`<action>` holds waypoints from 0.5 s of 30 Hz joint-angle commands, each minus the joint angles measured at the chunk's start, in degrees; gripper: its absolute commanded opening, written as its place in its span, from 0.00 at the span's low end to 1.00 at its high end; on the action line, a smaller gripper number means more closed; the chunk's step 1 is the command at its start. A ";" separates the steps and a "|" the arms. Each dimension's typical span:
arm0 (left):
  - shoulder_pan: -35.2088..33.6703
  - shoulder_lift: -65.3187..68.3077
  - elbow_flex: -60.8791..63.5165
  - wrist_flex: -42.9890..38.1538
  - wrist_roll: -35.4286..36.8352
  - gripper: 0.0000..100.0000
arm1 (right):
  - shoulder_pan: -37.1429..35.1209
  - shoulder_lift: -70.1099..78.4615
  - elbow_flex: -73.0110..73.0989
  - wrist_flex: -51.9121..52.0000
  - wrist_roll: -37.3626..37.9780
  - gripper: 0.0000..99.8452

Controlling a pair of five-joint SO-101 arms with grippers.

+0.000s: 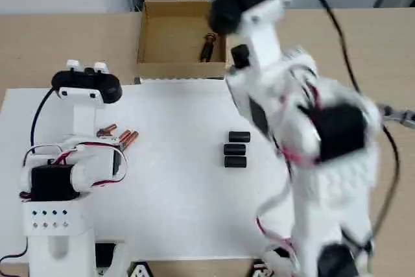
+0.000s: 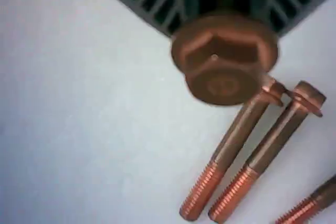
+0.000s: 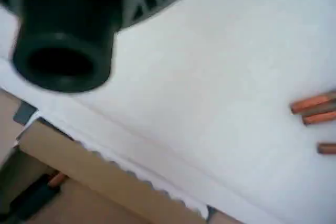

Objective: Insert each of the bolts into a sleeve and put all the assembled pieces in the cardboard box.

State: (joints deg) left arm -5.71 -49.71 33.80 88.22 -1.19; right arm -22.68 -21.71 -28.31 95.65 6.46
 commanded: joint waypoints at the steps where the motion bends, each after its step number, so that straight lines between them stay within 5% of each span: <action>1: -0.35 -1.23 -3.21 -2.73 -0.18 0.00 | 0.75 -14.37 8.35 0.13 -2.99 0.00; 8: -0.09 -1.23 -3.12 -6.95 -0.09 0.00 | 0.48 -38.20 37.63 -9.01 -4.04 0.00; 15: 0.18 -1.14 -3.03 -15.03 5.10 0.00 | 0.22 -58.68 74.73 -37.67 -16.26 0.00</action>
State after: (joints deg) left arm -5.71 -49.71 33.80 77.49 1.63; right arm -22.42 -73.14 32.44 70.68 -6.20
